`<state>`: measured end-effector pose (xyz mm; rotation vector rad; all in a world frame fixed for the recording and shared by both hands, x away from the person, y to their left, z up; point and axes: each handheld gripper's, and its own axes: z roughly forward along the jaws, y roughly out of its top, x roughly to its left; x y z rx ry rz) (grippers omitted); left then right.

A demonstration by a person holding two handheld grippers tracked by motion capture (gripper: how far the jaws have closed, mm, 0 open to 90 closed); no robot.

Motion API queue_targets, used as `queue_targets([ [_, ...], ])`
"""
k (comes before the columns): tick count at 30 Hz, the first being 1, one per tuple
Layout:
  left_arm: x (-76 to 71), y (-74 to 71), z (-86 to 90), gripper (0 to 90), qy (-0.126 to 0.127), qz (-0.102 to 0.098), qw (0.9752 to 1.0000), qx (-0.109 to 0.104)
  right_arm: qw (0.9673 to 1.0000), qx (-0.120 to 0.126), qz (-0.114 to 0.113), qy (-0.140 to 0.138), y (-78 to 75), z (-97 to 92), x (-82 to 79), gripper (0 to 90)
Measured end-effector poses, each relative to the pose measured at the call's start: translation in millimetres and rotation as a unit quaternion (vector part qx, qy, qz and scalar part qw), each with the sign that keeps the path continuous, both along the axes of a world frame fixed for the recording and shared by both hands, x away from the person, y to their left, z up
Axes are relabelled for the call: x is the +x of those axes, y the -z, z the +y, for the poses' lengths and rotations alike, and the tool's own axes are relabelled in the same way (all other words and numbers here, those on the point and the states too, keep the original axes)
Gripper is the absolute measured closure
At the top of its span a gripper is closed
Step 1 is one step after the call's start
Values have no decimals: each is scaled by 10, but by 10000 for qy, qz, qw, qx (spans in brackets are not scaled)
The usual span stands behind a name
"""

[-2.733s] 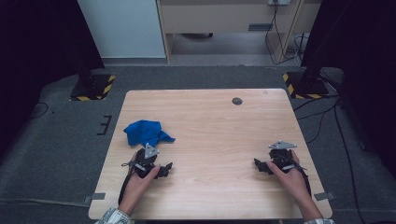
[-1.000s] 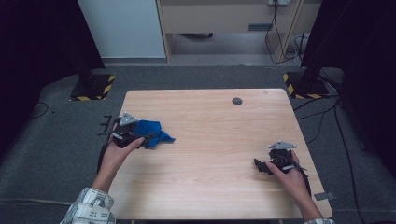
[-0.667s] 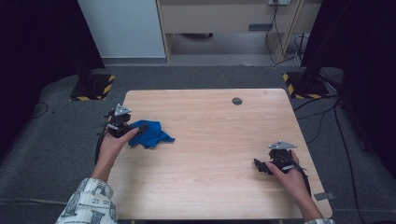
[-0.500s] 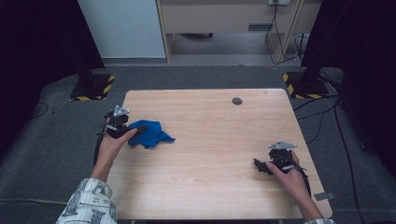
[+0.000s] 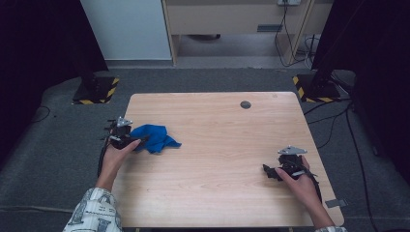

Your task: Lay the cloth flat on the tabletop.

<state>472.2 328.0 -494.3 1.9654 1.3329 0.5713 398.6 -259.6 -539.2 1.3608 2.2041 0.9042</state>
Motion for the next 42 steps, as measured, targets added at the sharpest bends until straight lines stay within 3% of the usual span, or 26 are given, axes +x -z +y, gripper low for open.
queue_targets([
  [6,28,106,-28,123,7,151,9999,6,10000,-3,-1,-5,0,-1,1,5],
  [10,20,151,-80,296,61,274,9996,100,10000,-2,-1,-7,0,0,1,5],
  [13,22,193,-126,406,146,411,9986,302,10000,-3,0,-9,0,-1,2,5],
  [18,12,206,-137,597,112,387,9986,344,10000,-3,-2,-12,0,-1,2,5],
  [20,-3,195,-121,714,95,343,9989,291,10000,-4,-2,-14,0,-1,2,5],
  [22,-16,179,-118,758,108,324,9990,288,10000,-3,-1,-9,0,-1,2,5],
  [33,-123,-18,-244,787,348,-5,9994,-53,10000,8,2,-3,0,3,3,4],
  [34,-144,-80,-280,789,382,-96,9990,-221,10000,9,2,-3,0,3,3,4],
  [42,-221,-300,-516,791,713,-326,9964,-330,10000,9,2,-4,0,3,3,4],
])
